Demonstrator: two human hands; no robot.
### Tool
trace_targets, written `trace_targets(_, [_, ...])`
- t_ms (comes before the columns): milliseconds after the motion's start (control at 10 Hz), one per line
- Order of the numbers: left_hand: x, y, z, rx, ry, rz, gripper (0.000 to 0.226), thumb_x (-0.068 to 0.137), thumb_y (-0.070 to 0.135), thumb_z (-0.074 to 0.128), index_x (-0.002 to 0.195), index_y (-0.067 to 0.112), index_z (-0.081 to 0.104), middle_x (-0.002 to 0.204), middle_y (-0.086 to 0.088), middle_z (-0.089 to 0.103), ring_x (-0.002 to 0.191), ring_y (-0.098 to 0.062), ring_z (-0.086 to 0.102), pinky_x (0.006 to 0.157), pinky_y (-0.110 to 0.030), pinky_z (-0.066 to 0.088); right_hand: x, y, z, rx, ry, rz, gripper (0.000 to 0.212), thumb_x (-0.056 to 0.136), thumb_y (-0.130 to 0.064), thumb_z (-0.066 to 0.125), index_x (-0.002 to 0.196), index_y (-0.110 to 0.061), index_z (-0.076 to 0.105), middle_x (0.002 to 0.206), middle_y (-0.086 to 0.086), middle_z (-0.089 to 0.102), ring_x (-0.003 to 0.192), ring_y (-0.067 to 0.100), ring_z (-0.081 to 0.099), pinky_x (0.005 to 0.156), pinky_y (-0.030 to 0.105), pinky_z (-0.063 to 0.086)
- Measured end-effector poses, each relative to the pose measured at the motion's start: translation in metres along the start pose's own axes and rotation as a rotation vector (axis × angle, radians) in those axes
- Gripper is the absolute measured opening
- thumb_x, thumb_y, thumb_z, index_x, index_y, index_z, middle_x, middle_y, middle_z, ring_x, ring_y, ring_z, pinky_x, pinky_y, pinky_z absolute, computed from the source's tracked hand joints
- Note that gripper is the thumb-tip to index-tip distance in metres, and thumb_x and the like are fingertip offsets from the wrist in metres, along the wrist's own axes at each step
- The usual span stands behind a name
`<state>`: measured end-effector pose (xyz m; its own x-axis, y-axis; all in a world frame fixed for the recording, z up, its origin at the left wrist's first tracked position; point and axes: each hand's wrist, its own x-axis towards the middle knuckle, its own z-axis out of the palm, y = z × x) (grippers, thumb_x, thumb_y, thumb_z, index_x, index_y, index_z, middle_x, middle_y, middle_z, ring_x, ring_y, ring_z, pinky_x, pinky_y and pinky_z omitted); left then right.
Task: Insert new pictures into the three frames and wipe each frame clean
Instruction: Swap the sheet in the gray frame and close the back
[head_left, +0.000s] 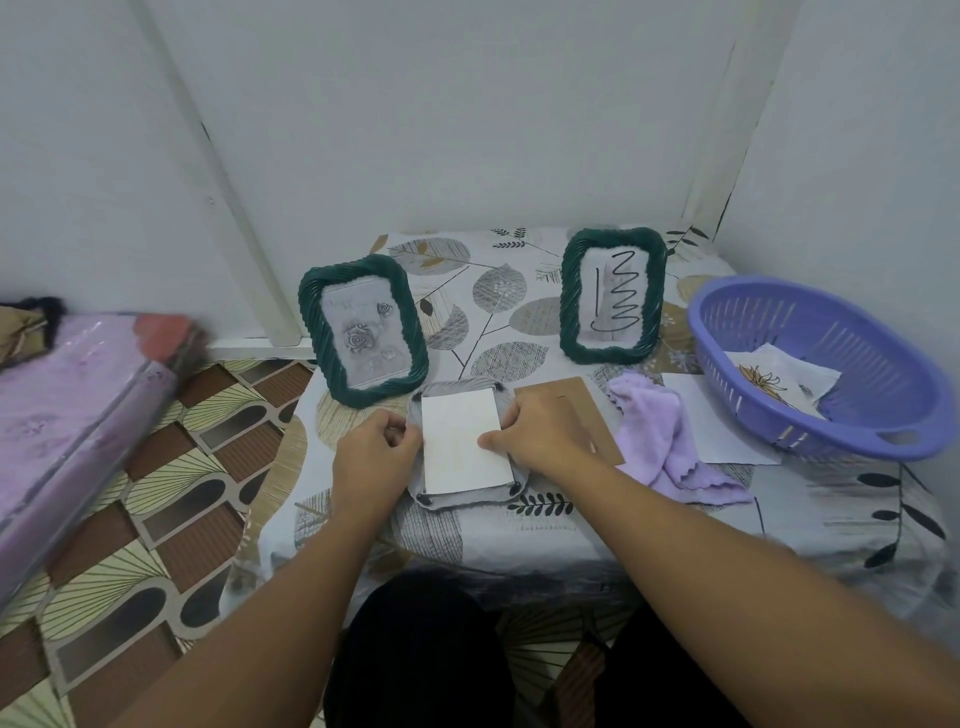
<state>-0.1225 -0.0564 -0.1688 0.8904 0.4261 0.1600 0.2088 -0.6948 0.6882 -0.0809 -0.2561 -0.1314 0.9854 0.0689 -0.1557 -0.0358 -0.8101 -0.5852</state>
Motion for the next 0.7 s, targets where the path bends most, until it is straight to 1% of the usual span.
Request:
trace_targets(100, [-0.0011, 0.0014, -0.0007, -0.002, 0.001, -0.007, 0.014, 0.094, 0.036, 0.064, 0.088, 0.024, 0.069, 0.074, 0.011, 0.064, 0.071, -0.002, 0.057, 0.058, -0.02, 0.038, 0.0, -0.0012, 0.0001, 0.021, -0.03, 0.047, 0.029, 0.076, -0.042, 0.083, 0.073, -0.015, 0.072, 0.075, -0.005, 0.073, 0.08, 0.017, 0.071, 0.067, 0.029, 0.052])
trace_targets(200, [-0.0016, 0.0027, -0.0013, 0.001, -0.001, -0.006, 0.013, 0.094, 0.035, 0.064, 0.088, 0.025, 0.068, 0.073, 0.011, 0.064, 0.07, -0.002, 0.057, 0.058, -0.018, 0.036, 0.0008, -0.001, 0.0, 0.026, -0.039, 0.07, 0.028, 0.078, -0.042, 0.082, 0.077, -0.016, 0.073, 0.077, -0.006, 0.073, 0.082, 0.017, 0.07, 0.072, 0.03, 0.052])
trace_targets(300, [-0.0017, 0.0026, -0.0019, 0.001, -0.001, 0.001, 0.012, 0.094, 0.034, 0.064, 0.088, 0.025, 0.068, 0.072, 0.011, 0.064, 0.07, -0.002, 0.057, 0.058, -0.018, 0.037, 0.0023, 0.0009, -0.0008, 0.056, -0.038, 0.059, 0.027, 0.077, -0.039, 0.083, 0.068, -0.021, 0.066, 0.078, -0.004, 0.073, 0.082, 0.017, 0.069, 0.075, 0.034, 0.055])
trace_targets(400, [-0.0017, 0.0023, -0.0021, 0.006, -0.001, 0.002, 0.012, 0.094, 0.034, 0.064, 0.087, 0.025, 0.069, 0.072, 0.011, 0.065, 0.07, -0.003, 0.057, 0.059, -0.019, 0.038, 0.003, 0.0016, -0.0013, 0.062, -0.021, 0.047, 0.03, 0.076, -0.037, 0.083, 0.064, -0.023, 0.061, 0.078, -0.006, 0.071, 0.083, 0.018, 0.068, 0.07, 0.033, 0.053])
trace_targets(500, [-0.0026, 0.0025, -0.0021, 0.008, -0.003, 0.001, 0.012, 0.094, 0.034, 0.064, 0.087, 0.024, 0.069, 0.071, 0.01, 0.065, 0.07, -0.004, 0.058, 0.059, -0.02, 0.039, 0.0021, 0.0009, -0.0011, 0.053, -0.004, 0.028, 0.026, 0.078, -0.037, 0.082, 0.069, -0.024, 0.061, 0.079, -0.008, 0.069, 0.085, 0.016, 0.067, 0.069, 0.032, 0.052])
trace_targets(600, [-0.0029, 0.0028, -0.0024, 0.004, -0.003, 0.003, 0.013, 0.093, 0.034, 0.064, 0.088, 0.024, 0.069, 0.071, 0.01, 0.064, 0.07, -0.004, 0.058, 0.059, -0.02, 0.04, 0.0001, 0.0017, -0.001, 0.076, -0.002, 0.008, 0.023, 0.083, -0.039, 0.078, 0.077, -0.024, 0.063, 0.08, -0.012, 0.065, 0.083, 0.013, 0.063, 0.064, 0.029, 0.043])
trace_targets(700, [-0.0022, 0.0018, -0.0031, -0.04, -0.007, -0.004, 0.012, 0.093, 0.036, 0.065, 0.094, 0.024, 0.069, 0.073, 0.01, 0.065, 0.072, -0.004, 0.06, 0.061, -0.022, 0.042, -0.002, 0.0012, -0.0055, 0.234, 0.003, -0.059, 0.018, 0.092, -0.035, 0.068, 0.092, -0.019, 0.062, 0.09, -0.005, 0.068, 0.087, 0.018, 0.064, 0.066, 0.033, 0.045])
